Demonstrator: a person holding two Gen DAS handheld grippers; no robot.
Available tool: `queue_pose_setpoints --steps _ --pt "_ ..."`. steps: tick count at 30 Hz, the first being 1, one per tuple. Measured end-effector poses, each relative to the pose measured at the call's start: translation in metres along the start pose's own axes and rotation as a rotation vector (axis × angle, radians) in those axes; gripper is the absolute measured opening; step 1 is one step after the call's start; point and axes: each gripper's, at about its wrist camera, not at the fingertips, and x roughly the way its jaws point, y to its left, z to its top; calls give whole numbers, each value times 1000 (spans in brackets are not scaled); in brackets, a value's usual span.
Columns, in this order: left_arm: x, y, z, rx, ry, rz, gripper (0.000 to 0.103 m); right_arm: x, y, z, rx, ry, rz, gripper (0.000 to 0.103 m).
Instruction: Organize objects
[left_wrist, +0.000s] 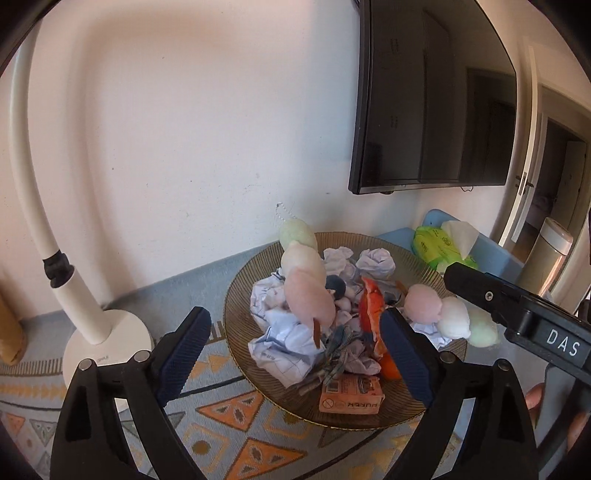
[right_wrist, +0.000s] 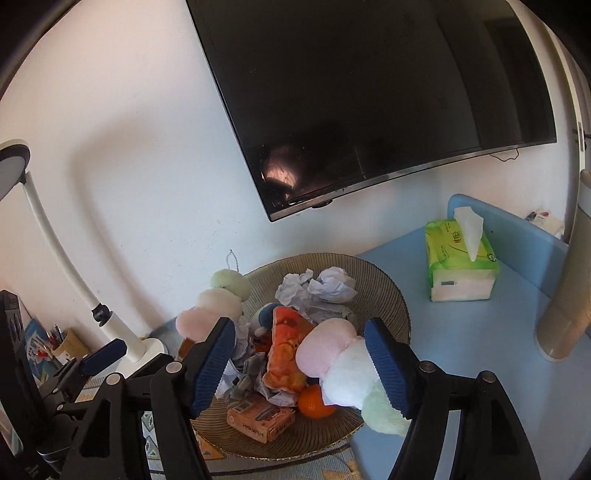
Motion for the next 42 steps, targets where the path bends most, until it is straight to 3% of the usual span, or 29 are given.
queue_pose_setpoints --steps 6,11,14,21,24,30,42 --pt "-46 25 -24 -15 12 38 93 -29 21 -19 -26 26 78 72" --pt "-114 59 -44 4 -9 210 93 -63 76 -46 -122 48 125 74" --pt "-157 87 -63 10 13 301 93 -79 116 -69 -187 70 123 88" --pt "-232 151 -117 -147 46 412 102 -89 184 -121 -311 130 218 88" --pt "-228 163 -144 -212 82 430 102 -76 196 -145 -347 162 211 88" --pt "-175 173 -201 -315 206 401 102 -33 189 -188 -382 298 131 88" --pt "-133 181 -221 -361 348 427 103 8 162 -205 -327 389 -1 88"
